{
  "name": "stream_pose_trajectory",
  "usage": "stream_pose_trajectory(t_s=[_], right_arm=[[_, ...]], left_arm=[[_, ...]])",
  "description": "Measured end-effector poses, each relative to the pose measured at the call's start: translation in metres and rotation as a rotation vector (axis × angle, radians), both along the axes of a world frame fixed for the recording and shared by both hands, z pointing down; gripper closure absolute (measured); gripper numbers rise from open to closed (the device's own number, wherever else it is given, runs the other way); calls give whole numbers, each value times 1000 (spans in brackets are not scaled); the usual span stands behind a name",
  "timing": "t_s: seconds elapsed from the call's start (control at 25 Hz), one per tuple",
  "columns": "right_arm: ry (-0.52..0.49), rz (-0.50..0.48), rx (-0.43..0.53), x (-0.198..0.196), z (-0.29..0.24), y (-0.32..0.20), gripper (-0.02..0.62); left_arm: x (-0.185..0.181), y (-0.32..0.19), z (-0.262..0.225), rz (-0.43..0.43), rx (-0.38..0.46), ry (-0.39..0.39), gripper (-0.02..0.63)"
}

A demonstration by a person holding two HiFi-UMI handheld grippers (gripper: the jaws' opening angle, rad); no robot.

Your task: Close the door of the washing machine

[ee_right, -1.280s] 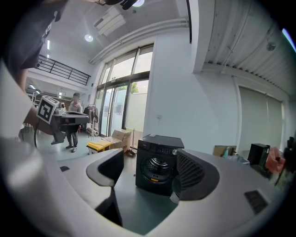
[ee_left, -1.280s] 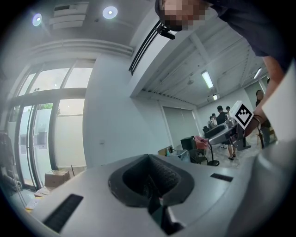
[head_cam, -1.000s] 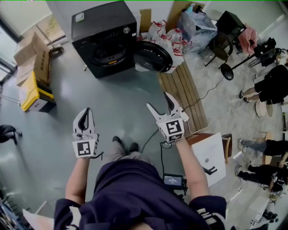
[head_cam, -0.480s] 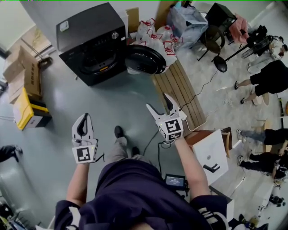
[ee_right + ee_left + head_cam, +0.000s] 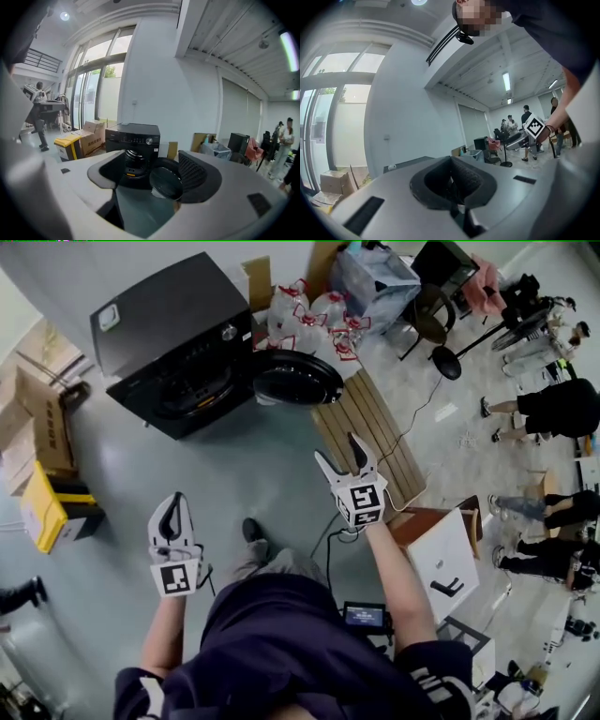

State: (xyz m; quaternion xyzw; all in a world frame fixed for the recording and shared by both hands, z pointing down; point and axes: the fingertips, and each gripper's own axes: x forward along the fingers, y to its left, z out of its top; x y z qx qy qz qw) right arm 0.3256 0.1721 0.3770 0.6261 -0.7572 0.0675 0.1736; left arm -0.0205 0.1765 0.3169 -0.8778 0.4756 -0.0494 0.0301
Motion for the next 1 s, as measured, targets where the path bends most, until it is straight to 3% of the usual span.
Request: stream_pose_trajectory(t_s=[0.24,0.48,1.0], right_arm=[[53,38,-24,30,29,-42,239],[73,45,-42,85,59,-90,239],[148,-147,-185,223,172,-188,241]], left_arm=[[1,-42,12,18,-10,-11,583],[21,-73,23,-2,-28,-27,583],[113,-130,39,-150,-89,-100,583]])
